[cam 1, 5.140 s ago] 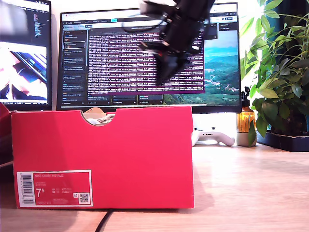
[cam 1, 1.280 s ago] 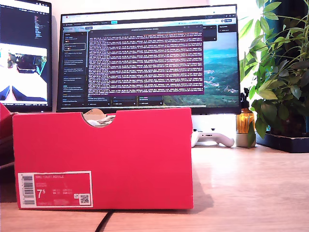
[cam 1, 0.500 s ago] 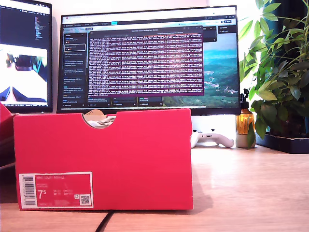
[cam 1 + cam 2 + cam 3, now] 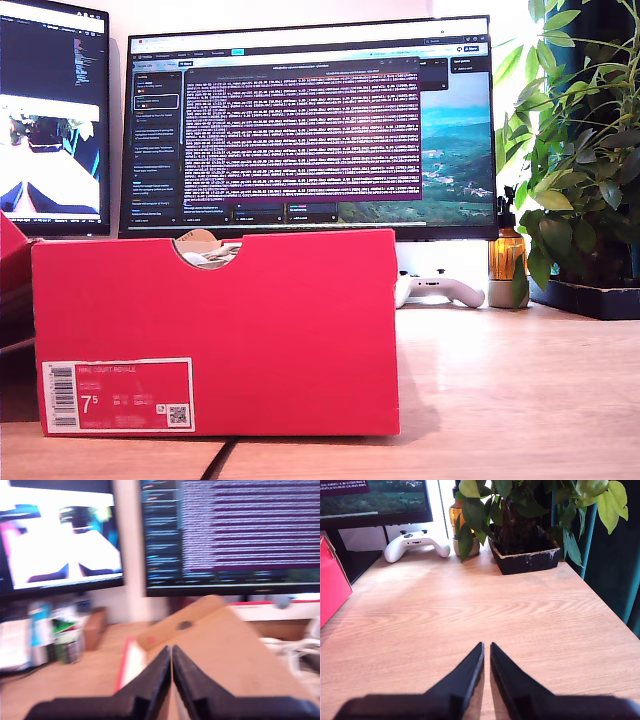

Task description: Pack the white shoes by picking the first shoe and placing it inside the red shoebox, left side, then picking and rotating the second shoe and placing it in the shoebox

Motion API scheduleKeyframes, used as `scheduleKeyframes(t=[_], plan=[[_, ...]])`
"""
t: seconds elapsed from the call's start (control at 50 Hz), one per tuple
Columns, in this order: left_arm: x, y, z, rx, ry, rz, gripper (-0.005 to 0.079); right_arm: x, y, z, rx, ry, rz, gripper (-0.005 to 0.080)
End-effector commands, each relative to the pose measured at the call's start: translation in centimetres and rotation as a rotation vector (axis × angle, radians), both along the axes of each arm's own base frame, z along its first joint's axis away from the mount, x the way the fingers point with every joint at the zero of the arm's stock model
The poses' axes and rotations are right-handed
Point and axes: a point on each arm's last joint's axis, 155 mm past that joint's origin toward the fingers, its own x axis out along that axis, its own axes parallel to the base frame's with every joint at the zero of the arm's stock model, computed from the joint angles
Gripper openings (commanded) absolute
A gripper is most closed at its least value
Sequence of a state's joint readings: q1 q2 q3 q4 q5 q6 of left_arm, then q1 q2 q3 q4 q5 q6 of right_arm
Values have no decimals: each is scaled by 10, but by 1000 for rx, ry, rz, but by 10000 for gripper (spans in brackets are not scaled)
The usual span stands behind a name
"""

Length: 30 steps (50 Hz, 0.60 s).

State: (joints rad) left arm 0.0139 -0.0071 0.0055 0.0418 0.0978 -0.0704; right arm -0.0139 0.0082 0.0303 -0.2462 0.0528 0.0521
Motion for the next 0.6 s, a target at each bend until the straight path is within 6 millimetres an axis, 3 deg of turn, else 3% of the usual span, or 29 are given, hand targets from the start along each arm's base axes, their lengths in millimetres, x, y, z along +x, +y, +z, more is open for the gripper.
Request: scheduleKeyframes(t=[0.0, 0.4, 0.58], plan=[[2, 5, -21, -5, 53, 29, -19, 0, -1, 2, 0, -3, -3, -12], [-4, 7, -76, -14, 273, 39, -19, 0, -1, 3, 0, -5, -3, -12], [-4, 6, -76, -41, 277, 36, -19, 0, -1, 3, 0, -5, -3, -12]])
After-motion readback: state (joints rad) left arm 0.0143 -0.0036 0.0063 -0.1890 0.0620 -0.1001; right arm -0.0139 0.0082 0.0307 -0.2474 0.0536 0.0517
